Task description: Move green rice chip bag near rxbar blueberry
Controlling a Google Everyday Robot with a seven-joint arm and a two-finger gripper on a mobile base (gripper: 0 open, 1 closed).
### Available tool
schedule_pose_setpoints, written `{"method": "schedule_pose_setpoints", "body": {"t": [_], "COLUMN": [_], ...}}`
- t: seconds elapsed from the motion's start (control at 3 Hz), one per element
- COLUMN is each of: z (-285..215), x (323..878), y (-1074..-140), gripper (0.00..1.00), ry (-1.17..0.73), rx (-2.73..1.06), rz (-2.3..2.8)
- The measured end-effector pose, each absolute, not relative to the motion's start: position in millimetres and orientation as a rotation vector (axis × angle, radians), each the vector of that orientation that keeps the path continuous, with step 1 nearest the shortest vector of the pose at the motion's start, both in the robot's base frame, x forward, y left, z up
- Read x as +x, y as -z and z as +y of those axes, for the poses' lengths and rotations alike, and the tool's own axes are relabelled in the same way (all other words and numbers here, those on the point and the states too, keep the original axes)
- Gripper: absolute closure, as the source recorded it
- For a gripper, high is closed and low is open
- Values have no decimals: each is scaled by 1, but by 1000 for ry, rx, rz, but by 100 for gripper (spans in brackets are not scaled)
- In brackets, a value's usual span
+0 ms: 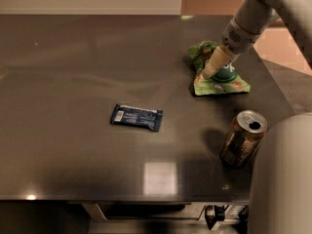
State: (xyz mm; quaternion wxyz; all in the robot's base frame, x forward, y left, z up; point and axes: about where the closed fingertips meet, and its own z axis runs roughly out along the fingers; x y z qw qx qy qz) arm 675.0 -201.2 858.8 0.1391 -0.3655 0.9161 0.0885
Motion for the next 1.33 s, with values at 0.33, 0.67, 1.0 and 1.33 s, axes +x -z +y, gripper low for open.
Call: {"method": "schedule_pose_setpoints", "body": {"t": [0.33,0.67,1.0,1.33], "z": [-181,-158,-134,-107], "x": [668,659,648,631], "y": [-865,-872,-881,-888], "gripper": [65,88,100,100], "ry": [-281,-331,-418,-519], "rx": [-1122,-1212,-1316,-1432], "rz": [2626,2571,2471,2361]}}
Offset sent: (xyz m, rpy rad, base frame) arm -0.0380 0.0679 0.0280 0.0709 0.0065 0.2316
